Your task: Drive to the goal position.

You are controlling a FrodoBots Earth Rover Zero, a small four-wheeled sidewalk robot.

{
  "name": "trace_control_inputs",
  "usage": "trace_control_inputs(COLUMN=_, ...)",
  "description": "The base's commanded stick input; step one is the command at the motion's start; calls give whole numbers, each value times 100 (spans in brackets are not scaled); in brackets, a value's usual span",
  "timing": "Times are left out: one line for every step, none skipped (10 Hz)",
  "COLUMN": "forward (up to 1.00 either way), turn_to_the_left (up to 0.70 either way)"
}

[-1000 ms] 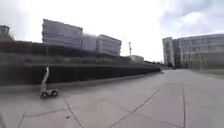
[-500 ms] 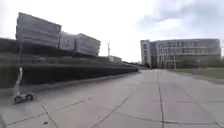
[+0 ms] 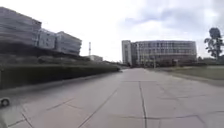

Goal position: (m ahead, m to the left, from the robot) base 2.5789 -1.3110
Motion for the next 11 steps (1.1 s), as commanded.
trace_control_inputs(forward=70, turn_to_the_left=-27)
trace_control_inputs(forward=70, turn_to_the_left=-7)
trace_control_inputs(forward=70, turn_to_the_left=0)
trace_control_inputs(forward=70, turn_to_the_left=0)
trace_control_inputs(forward=70, turn_to_the_left=-20)
trace_control_inputs(forward=70, turn_to_the_left=-27)
trace_control_inputs(forward=70, turn_to_the_left=-9)
trace_control_inputs(forward=70, turn_to_the_left=0)
trace_control_inputs(forward=70, turn_to_the_left=0)
trace_control_inputs(forward=70, turn_to_the_left=0)
trace_control_inputs(forward=70, turn_to_the_left=0)
